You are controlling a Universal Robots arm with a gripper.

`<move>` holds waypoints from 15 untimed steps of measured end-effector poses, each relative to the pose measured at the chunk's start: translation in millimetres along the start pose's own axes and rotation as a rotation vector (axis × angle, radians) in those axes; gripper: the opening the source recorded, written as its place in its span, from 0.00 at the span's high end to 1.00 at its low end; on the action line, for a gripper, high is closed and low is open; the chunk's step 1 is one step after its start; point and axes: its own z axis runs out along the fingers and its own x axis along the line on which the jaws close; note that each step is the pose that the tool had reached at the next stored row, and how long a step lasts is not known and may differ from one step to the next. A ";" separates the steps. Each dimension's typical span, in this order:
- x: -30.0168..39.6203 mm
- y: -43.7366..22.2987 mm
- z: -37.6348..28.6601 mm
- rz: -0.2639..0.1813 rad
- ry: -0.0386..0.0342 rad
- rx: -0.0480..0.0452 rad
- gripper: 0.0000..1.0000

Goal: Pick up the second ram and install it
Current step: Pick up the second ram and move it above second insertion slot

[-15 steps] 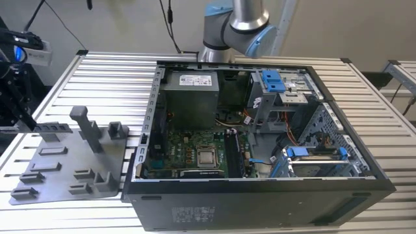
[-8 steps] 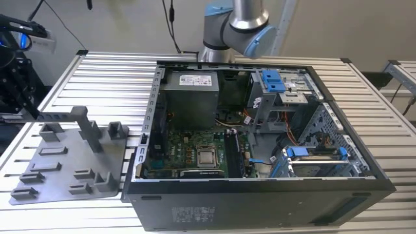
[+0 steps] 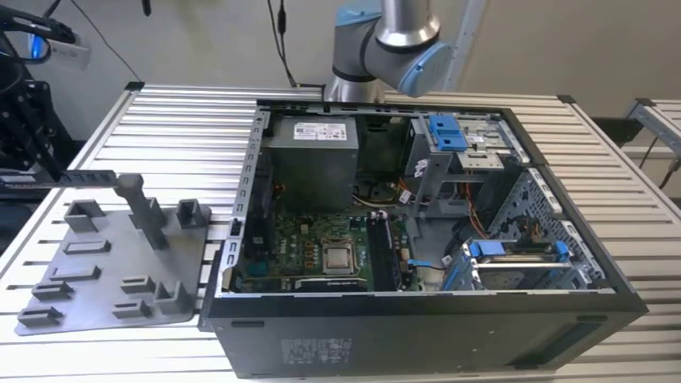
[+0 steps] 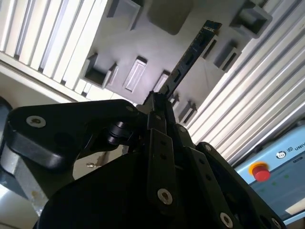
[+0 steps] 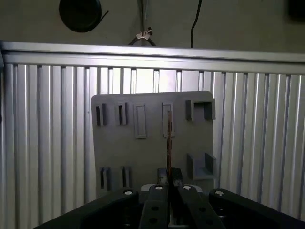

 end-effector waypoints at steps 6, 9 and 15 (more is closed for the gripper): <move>-5.0 0.1 -20.7 -0.010 0.0000 -0.0004 0.86; -7.0 0.1 -31.4 -0.015 0.0001 -0.0007 0.86; -8.3 0.3 -40.6 -0.018 -0.0001 -0.0005 0.86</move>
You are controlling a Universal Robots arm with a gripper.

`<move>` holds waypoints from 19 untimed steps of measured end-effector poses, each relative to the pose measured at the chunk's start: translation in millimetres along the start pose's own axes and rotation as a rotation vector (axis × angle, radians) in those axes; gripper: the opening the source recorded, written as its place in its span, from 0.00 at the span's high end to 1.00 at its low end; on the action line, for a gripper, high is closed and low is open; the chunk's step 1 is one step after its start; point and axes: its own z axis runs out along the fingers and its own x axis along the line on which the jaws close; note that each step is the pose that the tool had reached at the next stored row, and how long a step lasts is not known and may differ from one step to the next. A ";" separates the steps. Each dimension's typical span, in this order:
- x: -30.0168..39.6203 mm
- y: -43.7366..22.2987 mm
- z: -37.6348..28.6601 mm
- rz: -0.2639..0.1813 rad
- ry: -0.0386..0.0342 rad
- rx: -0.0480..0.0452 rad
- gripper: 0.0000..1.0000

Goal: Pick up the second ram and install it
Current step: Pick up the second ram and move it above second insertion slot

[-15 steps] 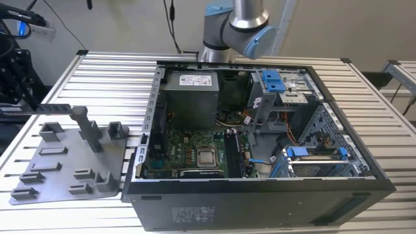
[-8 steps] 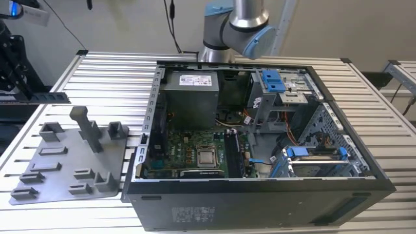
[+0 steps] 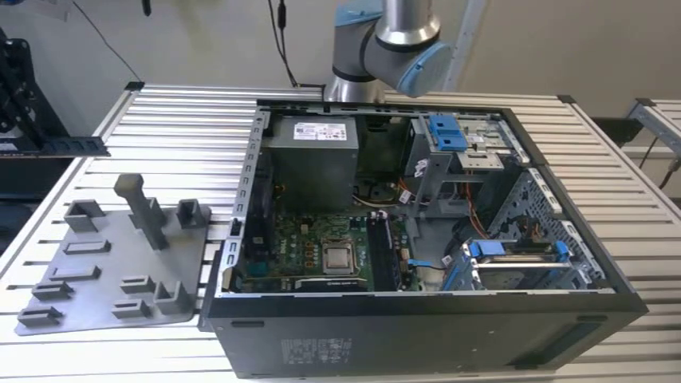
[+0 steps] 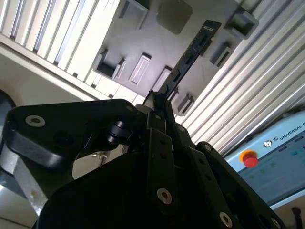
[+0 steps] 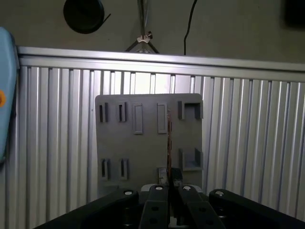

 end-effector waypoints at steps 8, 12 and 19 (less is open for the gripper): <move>-0.1 -0.6 -0.3 0.000 0.0003 0.0001 0.86; 0.2 -7.2 -0.2 0.000 0.0001 0.0003 0.86; 0.9 -27.1 -0.4 0.000 0.0001 0.0003 0.86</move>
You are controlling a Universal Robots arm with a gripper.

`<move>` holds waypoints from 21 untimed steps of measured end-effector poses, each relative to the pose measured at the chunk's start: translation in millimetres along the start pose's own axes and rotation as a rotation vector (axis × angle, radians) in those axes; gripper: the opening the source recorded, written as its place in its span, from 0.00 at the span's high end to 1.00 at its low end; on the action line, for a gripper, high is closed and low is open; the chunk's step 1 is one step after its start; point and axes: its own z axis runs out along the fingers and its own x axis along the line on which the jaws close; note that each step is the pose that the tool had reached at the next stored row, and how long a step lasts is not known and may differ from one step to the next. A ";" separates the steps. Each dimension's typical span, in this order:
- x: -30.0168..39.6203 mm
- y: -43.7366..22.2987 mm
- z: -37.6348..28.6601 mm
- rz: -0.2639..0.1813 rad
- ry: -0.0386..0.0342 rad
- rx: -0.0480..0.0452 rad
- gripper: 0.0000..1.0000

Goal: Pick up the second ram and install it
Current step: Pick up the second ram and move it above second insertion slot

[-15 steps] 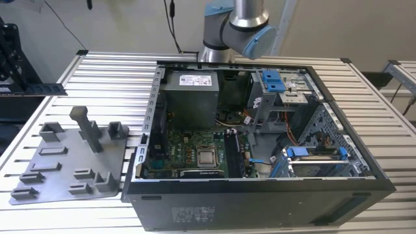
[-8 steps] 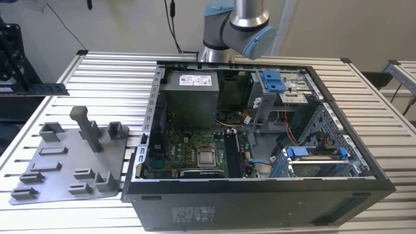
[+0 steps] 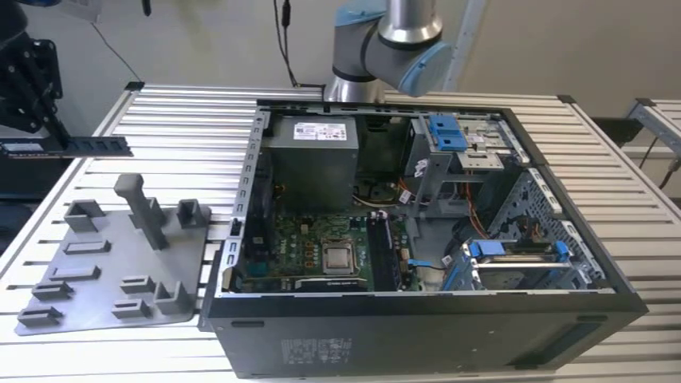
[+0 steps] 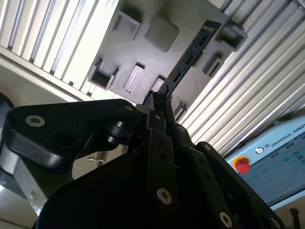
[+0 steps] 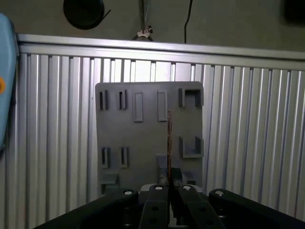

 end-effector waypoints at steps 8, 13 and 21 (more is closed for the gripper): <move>0.8 -25.0 -0.2 0.000 -0.0001 0.0001 0.86; 1.4 -42.9 -0.4 0.000 0.0000 0.0000 0.86; 2.4 -72.6 -0.7 0.000 -0.0001 0.0001 0.86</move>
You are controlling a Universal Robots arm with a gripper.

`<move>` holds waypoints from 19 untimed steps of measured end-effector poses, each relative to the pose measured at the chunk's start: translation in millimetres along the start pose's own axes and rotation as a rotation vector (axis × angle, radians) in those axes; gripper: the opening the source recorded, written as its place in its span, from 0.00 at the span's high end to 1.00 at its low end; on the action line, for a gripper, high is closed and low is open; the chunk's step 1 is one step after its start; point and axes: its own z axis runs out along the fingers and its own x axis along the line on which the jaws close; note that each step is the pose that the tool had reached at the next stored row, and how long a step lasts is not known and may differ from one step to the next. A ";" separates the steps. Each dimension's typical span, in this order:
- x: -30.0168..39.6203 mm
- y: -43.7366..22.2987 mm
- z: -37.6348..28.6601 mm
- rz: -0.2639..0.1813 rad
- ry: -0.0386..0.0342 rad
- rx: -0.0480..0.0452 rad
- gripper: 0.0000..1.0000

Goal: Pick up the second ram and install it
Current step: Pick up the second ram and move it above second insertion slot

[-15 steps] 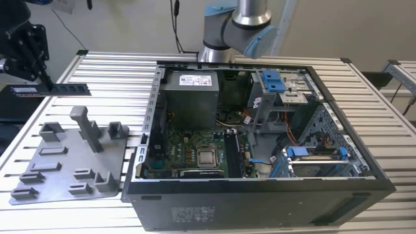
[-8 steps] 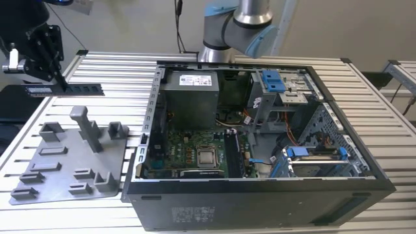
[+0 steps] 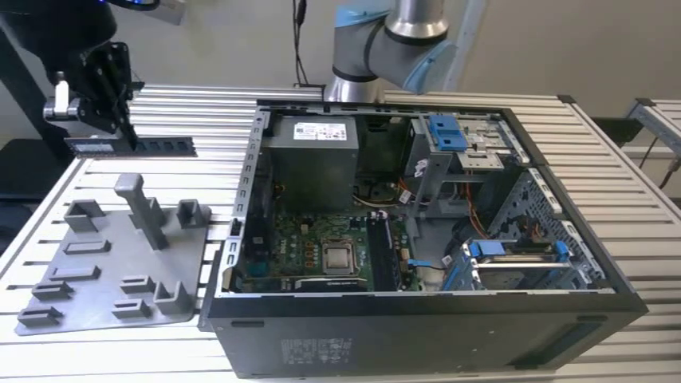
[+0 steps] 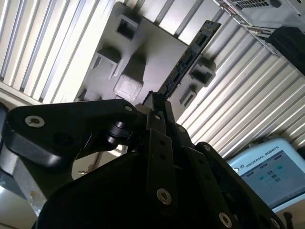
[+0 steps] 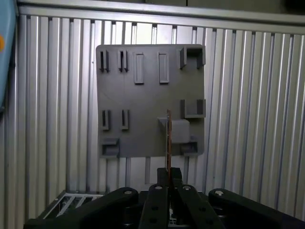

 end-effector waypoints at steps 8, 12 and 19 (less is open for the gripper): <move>1.0 -29.4 -0.3 0.000 0.0000 0.0000 0.86; 1.4 -43.5 -0.4 0.000 0.0001 0.0000 0.86; 2.1 -65.2 -0.6 0.002 0.0000 0.0001 0.86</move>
